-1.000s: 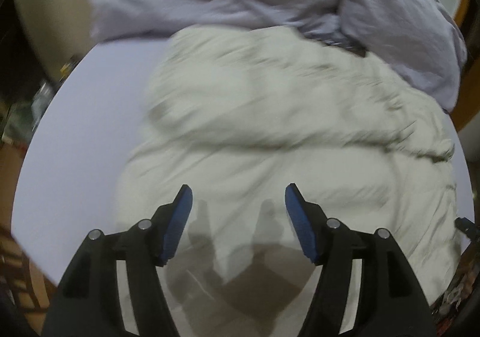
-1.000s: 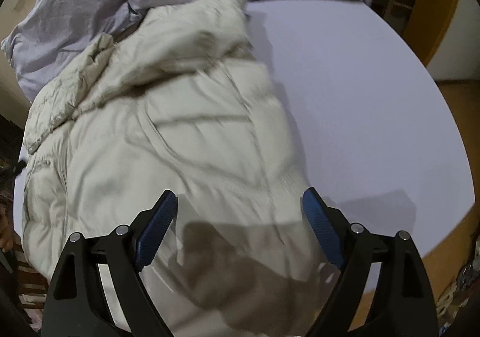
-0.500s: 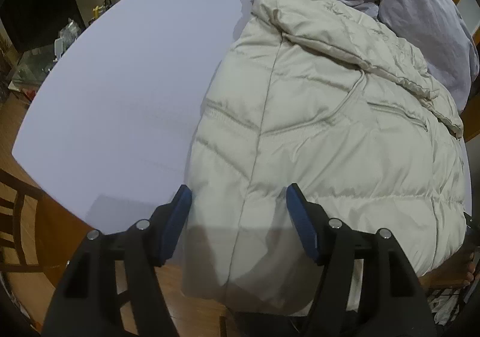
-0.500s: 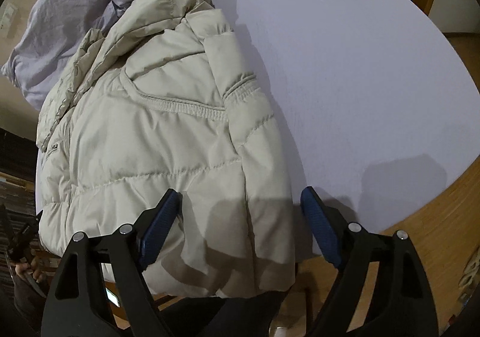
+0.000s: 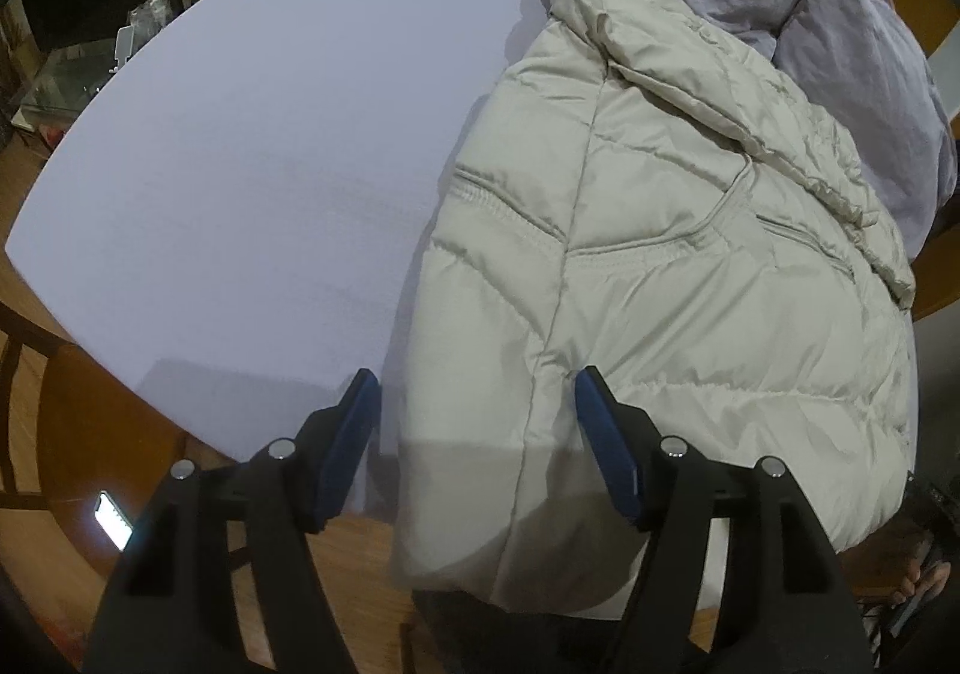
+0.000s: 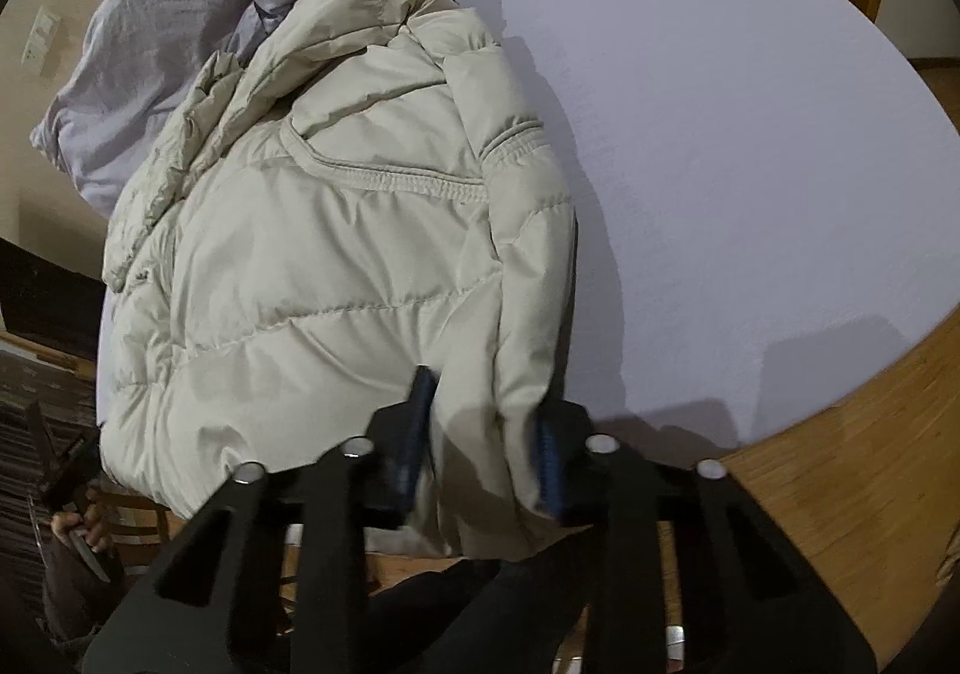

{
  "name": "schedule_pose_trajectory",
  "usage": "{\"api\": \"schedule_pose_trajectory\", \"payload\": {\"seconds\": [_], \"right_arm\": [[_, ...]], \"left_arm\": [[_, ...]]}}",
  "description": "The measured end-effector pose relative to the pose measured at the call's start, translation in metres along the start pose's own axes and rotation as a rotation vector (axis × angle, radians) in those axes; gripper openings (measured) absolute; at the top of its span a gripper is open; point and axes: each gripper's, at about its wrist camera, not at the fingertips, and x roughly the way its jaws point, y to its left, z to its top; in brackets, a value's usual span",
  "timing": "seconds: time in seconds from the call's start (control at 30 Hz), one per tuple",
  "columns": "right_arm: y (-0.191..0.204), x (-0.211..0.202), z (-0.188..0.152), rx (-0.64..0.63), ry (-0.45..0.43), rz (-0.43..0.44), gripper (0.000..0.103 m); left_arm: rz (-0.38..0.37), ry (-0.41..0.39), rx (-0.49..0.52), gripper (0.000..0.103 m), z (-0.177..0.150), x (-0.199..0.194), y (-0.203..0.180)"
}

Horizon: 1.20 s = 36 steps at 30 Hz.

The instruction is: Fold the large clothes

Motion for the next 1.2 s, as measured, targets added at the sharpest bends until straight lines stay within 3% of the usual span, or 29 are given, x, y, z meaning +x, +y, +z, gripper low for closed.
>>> {"api": "schedule_pose_trajectory", "payload": {"seconds": [0.07,0.13,0.33,0.53,0.7,0.87,1.2], "right_arm": [[0.003,0.001,0.002,0.010,-0.010,0.009,0.017],[0.005,-0.002,0.004,0.026,-0.025,0.016,0.014],[0.014,-0.015,0.012,0.047,-0.086,0.004,0.010],[0.036,-0.040,0.025,0.065,-0.206,0.006,0.010],[0.060,-0.057,0.043,0.040,-0.287,-0.002,0.010],[0.078,-0.066,0.081,0.024,-0.346,-0.005,0.010],[0.108,-0.052,0.187,-0.044,-0.405,-0.001,0.010]], "left_arm": [[-0.009,-0.001,0.010,0.062,-0.003,-0.001,-0.002],[-0.044,0.005,0.021,0.043,-0.005,-0.002,-0.002],[-0.120,0.015,0.035,0.013,0.000,-0.009,-0.007],[-0.177,-0.005,0.088,0.008,0.018,-0.032,-0.010],[-0.218,-0.068,0.132,0.008,0.054,-0.057,-0.019],[-0.246,-0.137,0.158,0.008,0.098,-0.070,-0.038],[-0.194,-0.240,0.147,0.008,0.191,-0.066,-0.077]]}}
